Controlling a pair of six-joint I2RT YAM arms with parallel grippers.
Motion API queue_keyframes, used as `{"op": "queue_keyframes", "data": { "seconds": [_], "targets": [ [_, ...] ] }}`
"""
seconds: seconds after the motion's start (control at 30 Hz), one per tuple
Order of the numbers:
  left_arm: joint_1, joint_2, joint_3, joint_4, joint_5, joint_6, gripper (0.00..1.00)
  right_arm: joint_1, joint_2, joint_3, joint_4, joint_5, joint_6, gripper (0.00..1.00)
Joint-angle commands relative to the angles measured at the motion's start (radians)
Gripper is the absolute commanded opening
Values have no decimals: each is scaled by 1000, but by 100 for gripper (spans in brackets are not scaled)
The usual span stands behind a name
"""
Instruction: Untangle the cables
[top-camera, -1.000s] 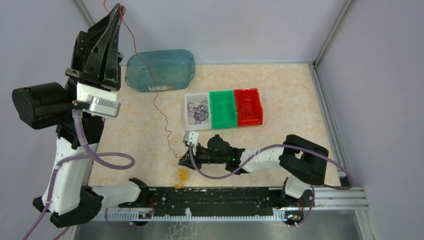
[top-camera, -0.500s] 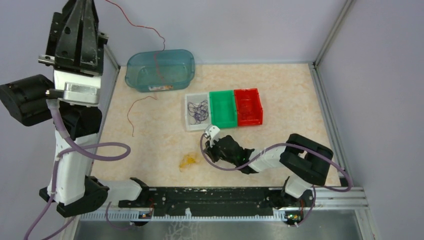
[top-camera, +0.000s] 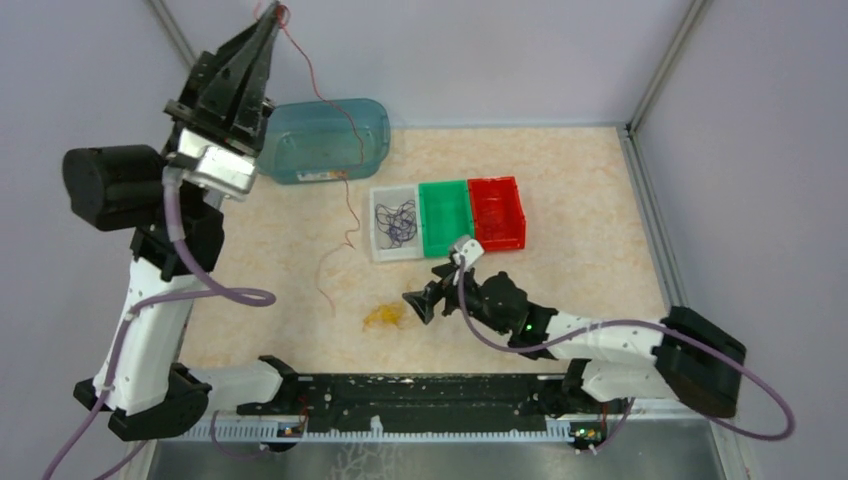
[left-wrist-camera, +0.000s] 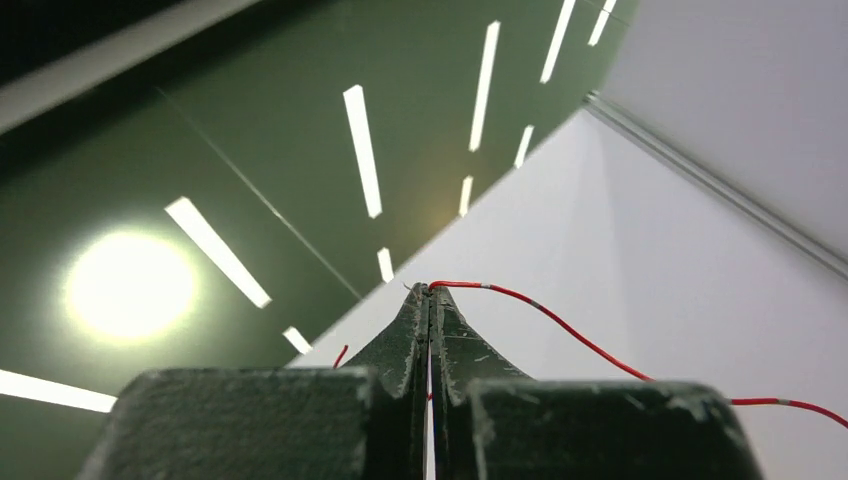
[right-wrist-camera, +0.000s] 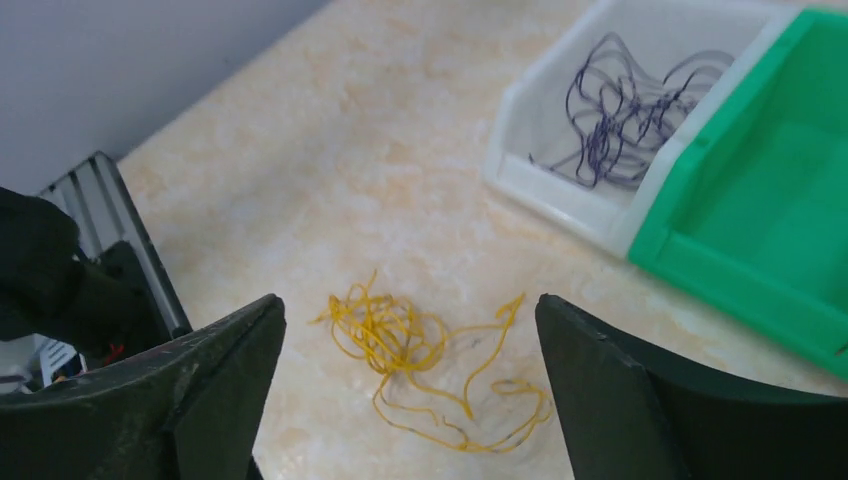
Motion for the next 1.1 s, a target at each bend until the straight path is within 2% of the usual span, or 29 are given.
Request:
{"op": "queue_keyframes", "data": {
  "seconds": [0.0, 0.23, 0.5, 0.83, 1.07],
  "targets": [
    [-6, -21, -78, -72, 22, -72, 0, 0, -202, 60, -95, 20, -50, 99],
    [-28, -81, -223, -161, 87, -119, 0, -14, -423, 143, -156, -57, -203, 99],
    [-66, -115, -265, -260, 222, -193, 0, -45, -324, 366, -273, 28, -380, 99],
    [-92, -123, -282, -297, 202, -139, 0, -71, -183, 488, -288, -354, -300, 94],
    [-100, -141, -304, -304, 200, -106, 0, -71, -208, 486, -300, -318, -225, 94]
  ]
}}
